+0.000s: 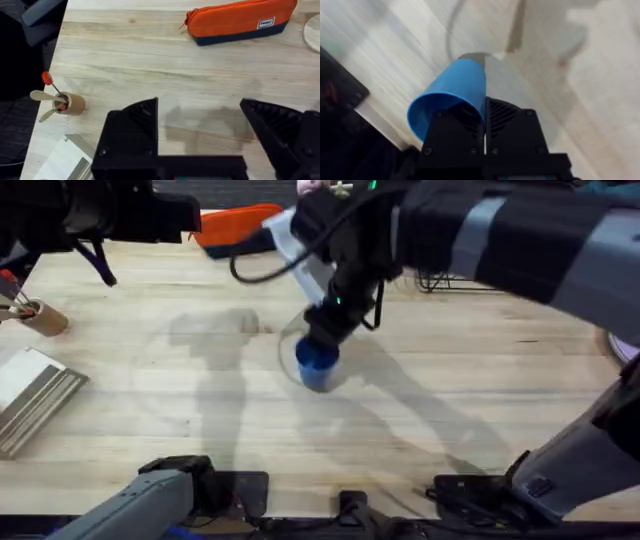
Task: Pick up the cup on the table and put them onto the rack.
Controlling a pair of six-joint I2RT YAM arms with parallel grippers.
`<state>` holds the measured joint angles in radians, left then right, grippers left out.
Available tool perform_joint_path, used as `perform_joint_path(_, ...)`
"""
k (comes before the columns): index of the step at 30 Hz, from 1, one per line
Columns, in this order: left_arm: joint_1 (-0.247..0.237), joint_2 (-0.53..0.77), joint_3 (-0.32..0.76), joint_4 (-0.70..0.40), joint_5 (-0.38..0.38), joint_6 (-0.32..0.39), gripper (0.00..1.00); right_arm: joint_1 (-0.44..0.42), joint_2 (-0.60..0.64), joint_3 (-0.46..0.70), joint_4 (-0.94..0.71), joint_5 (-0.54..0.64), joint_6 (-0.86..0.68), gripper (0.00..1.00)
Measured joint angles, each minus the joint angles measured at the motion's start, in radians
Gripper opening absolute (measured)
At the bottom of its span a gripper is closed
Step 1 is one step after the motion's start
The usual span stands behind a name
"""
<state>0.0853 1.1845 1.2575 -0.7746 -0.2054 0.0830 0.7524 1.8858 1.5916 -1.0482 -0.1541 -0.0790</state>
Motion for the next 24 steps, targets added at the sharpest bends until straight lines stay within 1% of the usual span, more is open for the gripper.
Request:
perform_joint_path(3,0.0,0.0,0.0,0.0,0.0,0.0,0.993,-0.021,0.0,0.103,-0.003,0.0,0.0,0.032)
perform_joint_path(6,0.0,0.0,0.0,0.0,0.0,0.0,0.993,-0.072,-0.005,0.226,0.001,-0.001,0.0,0.031)
perform_joint_path(9,0.0,0.0,0.0,0.0,0.0,0.0,0.993,-0.146,-0.016,0.33,0.008,0.0,0.0,0.031)
perform_joint_path(12,0.0,0.0,0.0,0.0,0.0,0.0,0.993,-0.246,-0.033,0.413,0.008,0.0,0.0,0.028)
perform_joint_path(15,0.0,0.0,0.0,0.0,0.0,0.0,0.993,-0.342,-0.044,0.457,0.008,0.0,0.0,0.03)
perform_joint_path(19,0.0,0.0,0.0,0.0,0.0,0.0,0.993,-0.461,-0.047,0.474,0.006,0.001,0.0,0.03)
perform_joint_path(24,0.0,0.0,0.0,0.0,0.0,0.0,0.993,-0.57,-0.047,0.474,0.001,0.001,0.008,0.03)
